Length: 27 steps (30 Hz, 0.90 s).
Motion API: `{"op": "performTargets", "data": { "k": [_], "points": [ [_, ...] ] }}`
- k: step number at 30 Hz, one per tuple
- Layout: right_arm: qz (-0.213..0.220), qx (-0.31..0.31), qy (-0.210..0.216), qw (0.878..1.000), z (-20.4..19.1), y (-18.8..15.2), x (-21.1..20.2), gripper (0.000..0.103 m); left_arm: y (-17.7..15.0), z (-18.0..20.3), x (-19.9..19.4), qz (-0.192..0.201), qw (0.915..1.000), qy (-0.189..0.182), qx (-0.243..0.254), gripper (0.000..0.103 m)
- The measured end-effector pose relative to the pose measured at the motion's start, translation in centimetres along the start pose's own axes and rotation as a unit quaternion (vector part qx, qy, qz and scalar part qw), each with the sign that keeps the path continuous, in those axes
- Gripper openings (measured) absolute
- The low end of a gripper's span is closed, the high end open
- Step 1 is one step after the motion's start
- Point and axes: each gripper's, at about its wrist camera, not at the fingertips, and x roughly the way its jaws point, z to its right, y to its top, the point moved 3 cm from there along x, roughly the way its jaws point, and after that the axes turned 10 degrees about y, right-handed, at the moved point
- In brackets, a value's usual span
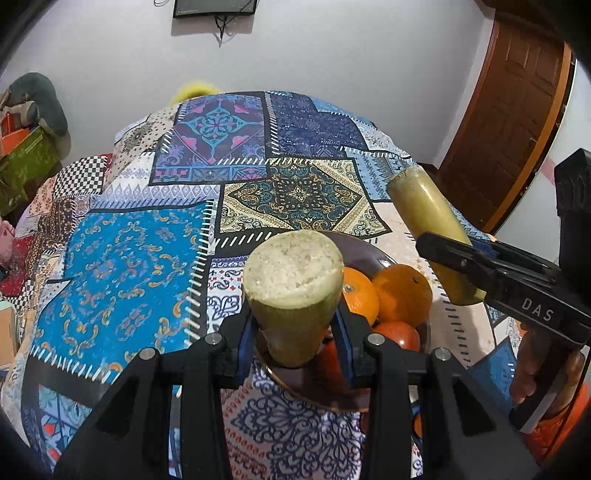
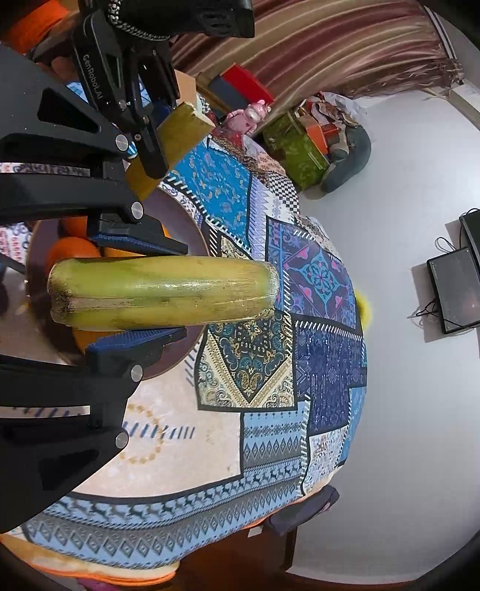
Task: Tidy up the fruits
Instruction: 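Lower the gourd in the right tool onto the plate while the left tool lowers its gourd beside it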
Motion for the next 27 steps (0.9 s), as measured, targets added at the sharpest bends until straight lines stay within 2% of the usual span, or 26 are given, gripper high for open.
{"op": "performTargets", "data": {
  "k": [9,19,25,27],
  "points": [
    [-0.007,-0.007,-0.003,1.0,1.0,1.3,2.3,0.034,1.3,1.1,2.0,-0.001,0.9994,0.008,0.034,0.037],
    [-0.036,-0.019,0.001,0.999,1.2,1.7,5.9,0.034,2.4,1.4,3.9,-0.003,0.999,0.009,0.043,0.037],
    [-0.06,-0.019,0.001,0.998,1.5,1.2,7.3,0.034,2.4,1.3,6.3,-0.039,0.9988,0.002,0.03,0.037],
    [-0.063,-0.02,0.001,0.998,1.5,1.0,7.5,0.034,2.2,1.1,6.6,-0.037,0.9989,0.007,0.027,0.037]
  ]
}}
